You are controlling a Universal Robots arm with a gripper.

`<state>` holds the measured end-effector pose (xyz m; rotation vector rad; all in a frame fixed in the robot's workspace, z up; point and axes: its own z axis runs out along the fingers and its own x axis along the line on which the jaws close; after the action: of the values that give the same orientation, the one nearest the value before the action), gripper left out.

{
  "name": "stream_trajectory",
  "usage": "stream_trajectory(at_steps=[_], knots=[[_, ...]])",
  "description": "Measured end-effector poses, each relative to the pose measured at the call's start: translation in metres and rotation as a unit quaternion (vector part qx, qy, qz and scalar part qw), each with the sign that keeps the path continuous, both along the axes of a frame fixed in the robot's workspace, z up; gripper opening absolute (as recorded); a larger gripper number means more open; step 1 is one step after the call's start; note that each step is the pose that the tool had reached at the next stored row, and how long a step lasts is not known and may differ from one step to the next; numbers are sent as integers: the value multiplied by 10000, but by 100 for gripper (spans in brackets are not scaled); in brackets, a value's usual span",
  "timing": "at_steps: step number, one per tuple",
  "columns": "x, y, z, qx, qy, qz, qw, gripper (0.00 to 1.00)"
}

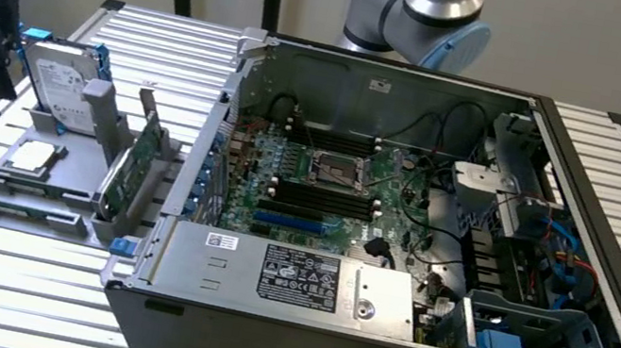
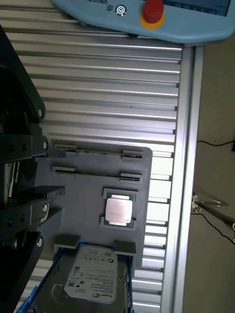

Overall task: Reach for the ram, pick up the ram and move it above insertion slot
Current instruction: 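Pick up the ram and move it above insertion slot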

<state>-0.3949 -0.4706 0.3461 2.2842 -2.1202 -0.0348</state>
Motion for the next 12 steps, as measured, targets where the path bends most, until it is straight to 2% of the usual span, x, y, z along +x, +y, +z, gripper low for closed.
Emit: stream_trajectory(at_steps=[8,12], knots=[[0,-130,-146,0,-9,0,10000,36],[-1,-167,-219,0,-12,-1,10000,36]])
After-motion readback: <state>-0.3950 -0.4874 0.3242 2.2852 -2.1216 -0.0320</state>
